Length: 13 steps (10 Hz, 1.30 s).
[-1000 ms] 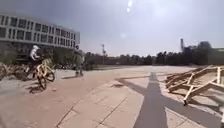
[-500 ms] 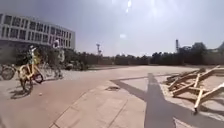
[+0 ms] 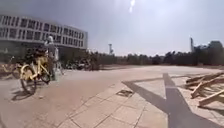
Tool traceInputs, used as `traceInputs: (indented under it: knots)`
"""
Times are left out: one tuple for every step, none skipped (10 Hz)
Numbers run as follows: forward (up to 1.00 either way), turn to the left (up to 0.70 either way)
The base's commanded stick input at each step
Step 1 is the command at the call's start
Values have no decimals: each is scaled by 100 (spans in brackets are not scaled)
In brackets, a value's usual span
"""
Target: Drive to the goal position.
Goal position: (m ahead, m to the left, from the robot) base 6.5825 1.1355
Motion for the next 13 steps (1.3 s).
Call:
traceInputs:
  knots:
    - [70,35]
    - [70,19]
    - [70,2]
    - [70,0]
    - [70,0]
    - [70,0]
    - [70,0]
    - [70,0]
    - [70,0]
    - [70,0]
    - [70,0]
    - [70,0]
    - [70,0]
